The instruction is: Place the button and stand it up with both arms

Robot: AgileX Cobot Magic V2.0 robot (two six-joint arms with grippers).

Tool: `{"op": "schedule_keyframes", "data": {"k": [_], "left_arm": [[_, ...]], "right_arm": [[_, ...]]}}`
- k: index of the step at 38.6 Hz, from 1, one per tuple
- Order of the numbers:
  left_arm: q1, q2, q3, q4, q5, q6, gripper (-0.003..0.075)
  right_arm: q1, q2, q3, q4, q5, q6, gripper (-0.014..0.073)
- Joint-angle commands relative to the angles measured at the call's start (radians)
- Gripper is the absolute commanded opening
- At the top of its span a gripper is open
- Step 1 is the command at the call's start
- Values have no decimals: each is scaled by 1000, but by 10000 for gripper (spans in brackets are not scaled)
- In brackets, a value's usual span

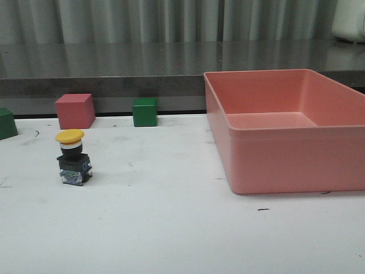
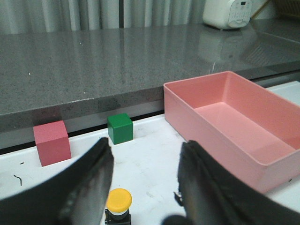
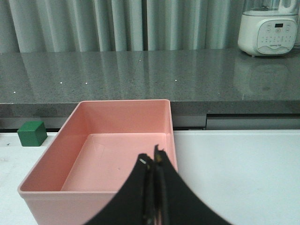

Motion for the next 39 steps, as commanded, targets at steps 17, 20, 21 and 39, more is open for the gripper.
{"op": "schedule_keyframes", "data": {"k": [17,20,21,39], "left_arm": [[-8,-303,-27,-13,30,-10,-20],[-8,-303,-27,-13,30,-10,-20],[-8,-303,-27,-13,30,-10,-20],[-8,-303,-27,-13,30,-10,-20]], "right_arm": [[-5,10,-23,-13,-85,-10,-70],[-5,10,-23,-13,-85,-10,-70],[-5,10,-23,-13,-85,-10,-70],[-5,10,-23,-13,-85,-10,-70]]}}
